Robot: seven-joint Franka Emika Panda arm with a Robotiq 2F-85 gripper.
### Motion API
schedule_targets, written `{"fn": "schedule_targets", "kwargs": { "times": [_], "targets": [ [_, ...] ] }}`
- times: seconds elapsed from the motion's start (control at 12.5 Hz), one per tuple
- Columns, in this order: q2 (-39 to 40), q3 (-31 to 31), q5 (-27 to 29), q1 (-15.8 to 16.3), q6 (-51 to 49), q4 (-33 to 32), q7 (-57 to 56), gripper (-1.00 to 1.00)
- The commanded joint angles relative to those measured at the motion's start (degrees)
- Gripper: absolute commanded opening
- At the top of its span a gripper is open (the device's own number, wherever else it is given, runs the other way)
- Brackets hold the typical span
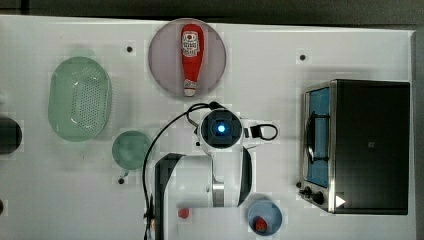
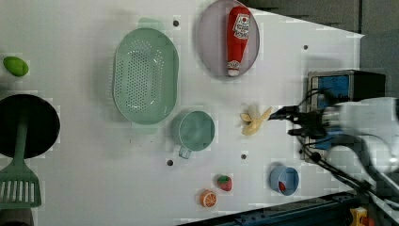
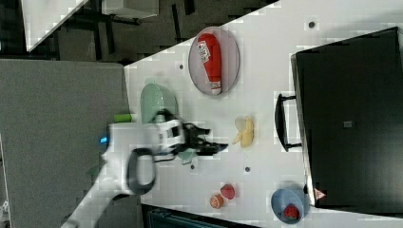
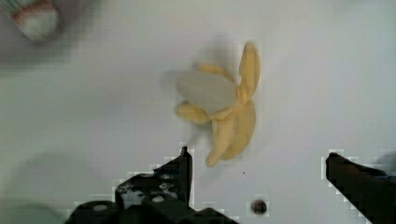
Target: Pick Banana and place it in mug.
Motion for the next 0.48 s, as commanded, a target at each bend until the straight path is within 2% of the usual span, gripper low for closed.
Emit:
{"fn": "schedule_targets", "kwargs": {
  "times": [0.08, 0.48],
  "targets": [
    [2.17, -1.03, 0.68, -0.87, 9.94, -2.18, -6.82, 1.0],
    [12.5, 0.32, 0.68, -0.86, 18.23, -2.16, -6.82, 1.0]
  ]
}}
